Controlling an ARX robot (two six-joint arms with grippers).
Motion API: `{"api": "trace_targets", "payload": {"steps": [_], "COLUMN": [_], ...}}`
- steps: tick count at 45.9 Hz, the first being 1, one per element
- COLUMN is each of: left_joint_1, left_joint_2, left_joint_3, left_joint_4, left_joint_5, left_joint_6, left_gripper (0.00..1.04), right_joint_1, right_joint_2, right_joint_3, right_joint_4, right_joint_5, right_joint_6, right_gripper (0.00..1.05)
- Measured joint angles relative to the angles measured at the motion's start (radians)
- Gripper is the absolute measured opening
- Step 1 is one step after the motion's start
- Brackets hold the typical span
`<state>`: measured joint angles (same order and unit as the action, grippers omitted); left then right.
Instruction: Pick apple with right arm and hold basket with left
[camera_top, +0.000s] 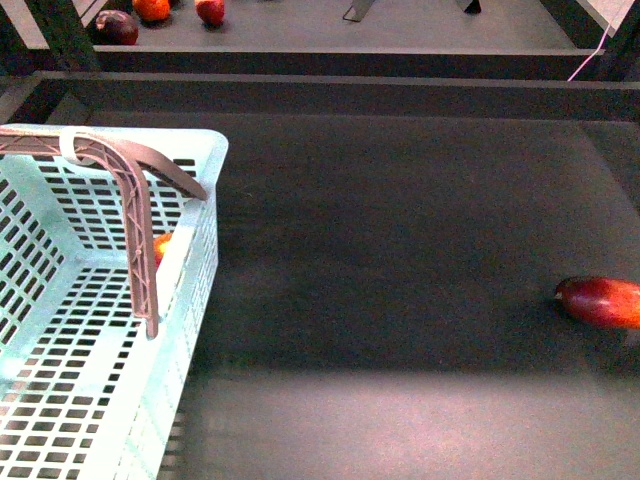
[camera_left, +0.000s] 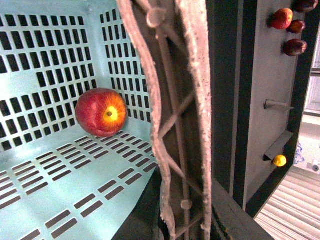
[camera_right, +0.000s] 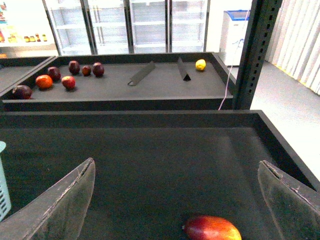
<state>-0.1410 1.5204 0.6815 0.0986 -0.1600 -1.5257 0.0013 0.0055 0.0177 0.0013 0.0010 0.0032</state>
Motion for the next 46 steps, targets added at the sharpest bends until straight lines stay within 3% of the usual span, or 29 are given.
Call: {"api": "trace_targets", "payload": {"steps": [9,19,26,30,39,46], "left_joint_1": [0.001,-0.008,-0.036,-0.047,-0.077,-0.094], "left_joint_2": [-0.023,-0.076,-0.196,-0.266,-0.401,-0.434], "left_joint_3": [-0.002,-0.015,-0.006,0.005,0.059,0.072], "left_joint_4": [-0.08,-0.214,-0.392,-0.485,-0.61,-0.577], "left_joint_5": [-0.001,-0.021,-0.056,-0.071,-0.13,-0.126], "left_joint_6": [-0.021,-0.082,-0.147,-0.167,-0.137,-0.052], "left_gripper": [0.1,0.48,0.84,0.98,0.98,0.96], "right_joint_1": [0.0,0.0,0.0,0.0,0.0,0.0], "right_joint_2": [0.0,0.0,0.0,0.0,0.0,0.0], "right_joint_3": [0.0,0.0,0.0,0.0,0.0,0.0], "right_joint_4": [0.0,0.0,0.0,0.0,0.0,0.0], "right_joint_5": [0.0,0.0,0.0,0.0,0.0,0.0], "right_joint_6": [0.0,0.0,0.0,0.0,0.0,0.0], "right_gripper": [0.96,0.96,0.96,0.96,0.96,0.96]}}
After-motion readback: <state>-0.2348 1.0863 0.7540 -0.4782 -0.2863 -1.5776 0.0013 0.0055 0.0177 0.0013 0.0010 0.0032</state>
